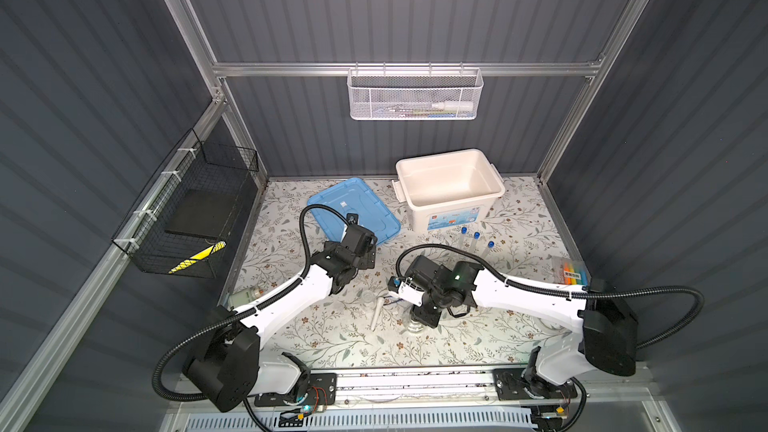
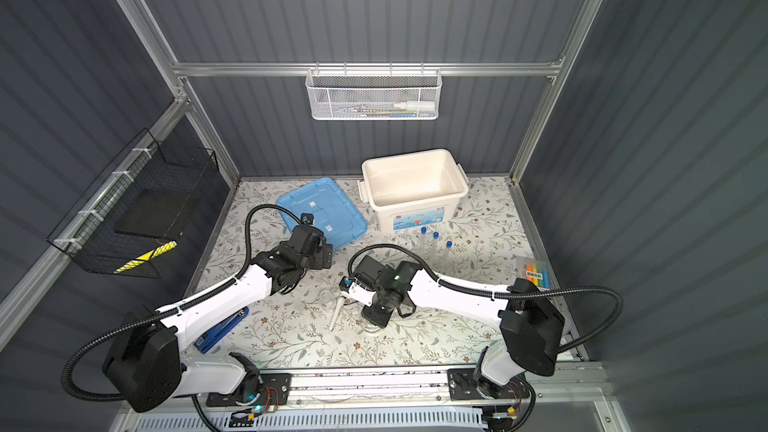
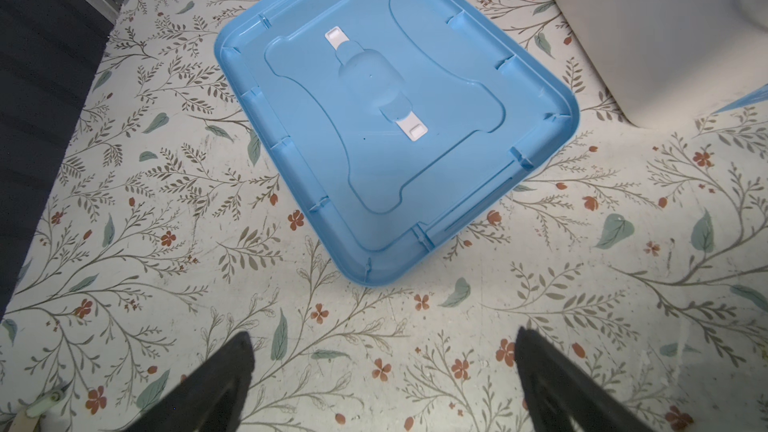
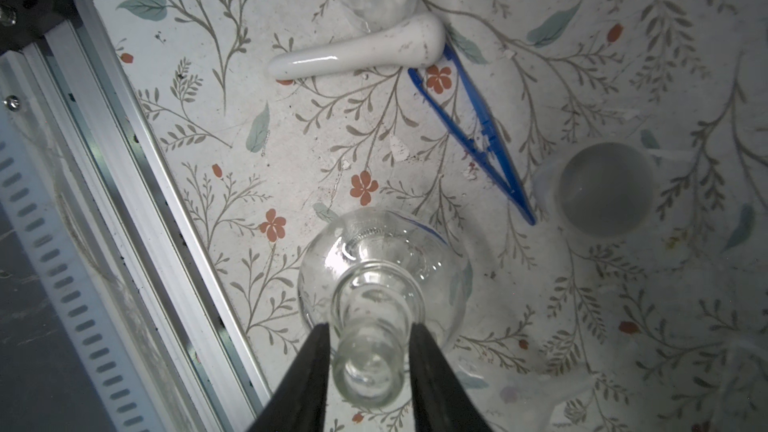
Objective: Organize the chemistry lab equipment
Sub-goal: 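Lift the glass flask off the table with the right gripper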
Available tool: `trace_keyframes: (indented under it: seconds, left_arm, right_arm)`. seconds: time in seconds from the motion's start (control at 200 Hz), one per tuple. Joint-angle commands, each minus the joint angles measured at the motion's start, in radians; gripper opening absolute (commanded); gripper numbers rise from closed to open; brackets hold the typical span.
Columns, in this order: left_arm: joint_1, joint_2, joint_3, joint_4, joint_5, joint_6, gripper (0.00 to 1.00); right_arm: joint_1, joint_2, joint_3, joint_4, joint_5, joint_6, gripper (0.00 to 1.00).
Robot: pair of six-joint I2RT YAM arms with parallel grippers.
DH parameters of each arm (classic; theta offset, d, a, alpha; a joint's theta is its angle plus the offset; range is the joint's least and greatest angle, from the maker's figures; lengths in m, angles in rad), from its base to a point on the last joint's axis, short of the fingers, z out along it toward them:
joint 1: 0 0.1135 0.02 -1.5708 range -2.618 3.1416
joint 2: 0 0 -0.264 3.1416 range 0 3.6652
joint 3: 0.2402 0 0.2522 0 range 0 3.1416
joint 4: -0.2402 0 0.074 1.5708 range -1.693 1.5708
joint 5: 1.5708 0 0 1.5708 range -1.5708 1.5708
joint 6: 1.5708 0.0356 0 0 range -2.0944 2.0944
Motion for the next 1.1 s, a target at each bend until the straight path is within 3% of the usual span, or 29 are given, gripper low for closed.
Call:
trace_keyframes:
  seconds: [0.0,0.36,0.715,1.095]
  left_arm:
    - [0.004,-0.028,-0.014,-0.004,-0.018,-0.018,1.0]
    - [0.004,-0.034,-0.017,-0.004,-0.019,-0.022,1.0]
    - [0.005,-0.037,-0.022,-0.004,-0.021,-0.025,1.0]
    - [0.004,-0.04,-0.023,-0.002,-0.021,-0.027,1.0]
  right_arm:
    - [0.008,0.016,0.023,-0.022,0.022,-0.002,0.34]
    - [0.021,0.029,0.026,-0.033,0.065,0.001,0.36]
    - [0.028,0.033,0.03,-0.029,0.079,0.009,0.2]
    - [0.04,0.015,0.053,-0.044,0.096,0.013,0.16]
